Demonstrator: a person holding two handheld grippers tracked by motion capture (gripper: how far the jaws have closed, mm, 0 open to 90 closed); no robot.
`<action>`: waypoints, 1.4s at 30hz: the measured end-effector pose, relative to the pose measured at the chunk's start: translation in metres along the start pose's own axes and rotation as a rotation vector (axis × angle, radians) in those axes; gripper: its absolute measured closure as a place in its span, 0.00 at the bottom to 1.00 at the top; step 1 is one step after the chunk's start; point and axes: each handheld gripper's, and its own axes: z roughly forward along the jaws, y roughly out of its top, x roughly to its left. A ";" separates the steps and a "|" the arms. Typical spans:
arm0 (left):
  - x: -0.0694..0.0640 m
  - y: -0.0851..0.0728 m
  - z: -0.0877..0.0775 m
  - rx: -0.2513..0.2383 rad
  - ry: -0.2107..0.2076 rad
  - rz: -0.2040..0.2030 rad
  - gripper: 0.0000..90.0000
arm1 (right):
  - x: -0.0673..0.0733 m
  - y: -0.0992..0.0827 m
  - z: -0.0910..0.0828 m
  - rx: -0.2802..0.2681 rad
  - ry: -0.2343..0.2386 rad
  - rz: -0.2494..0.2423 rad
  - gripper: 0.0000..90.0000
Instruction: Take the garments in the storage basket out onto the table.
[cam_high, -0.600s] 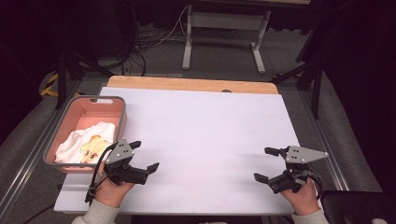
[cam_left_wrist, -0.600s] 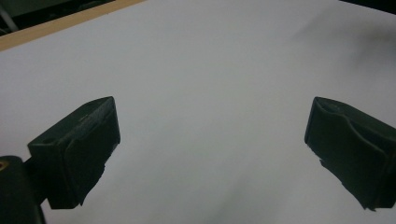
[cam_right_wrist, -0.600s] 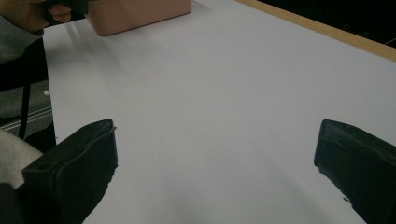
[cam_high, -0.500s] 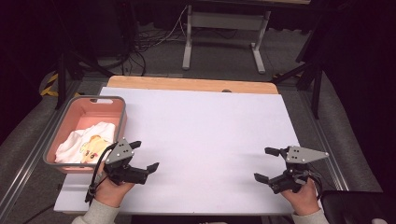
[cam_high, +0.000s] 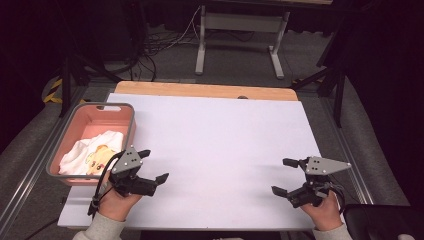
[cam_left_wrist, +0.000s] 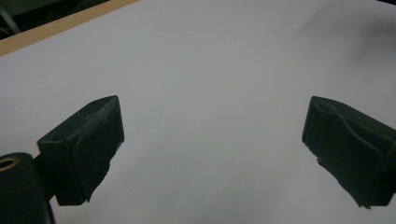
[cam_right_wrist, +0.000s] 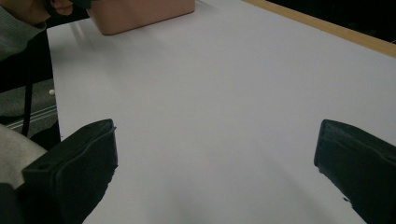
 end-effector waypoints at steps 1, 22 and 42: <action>0.000 0.000 0.000 0.000 0.000 0.000 0.08 | 0.000 0.000 0.000 0.000 0.000 0.000 0.00; 0.016 0.029 -0.024 0.072 0.003 0.056 0.10 | -0.001 0.000 -0.003 -0.009 -0.004 0.007 0.00; 0.037 0.037 -0.043 0.117 0.050 0.029 0.11 | -0.002 -0.004 -0.001 0.012 0.006 0.013 0.00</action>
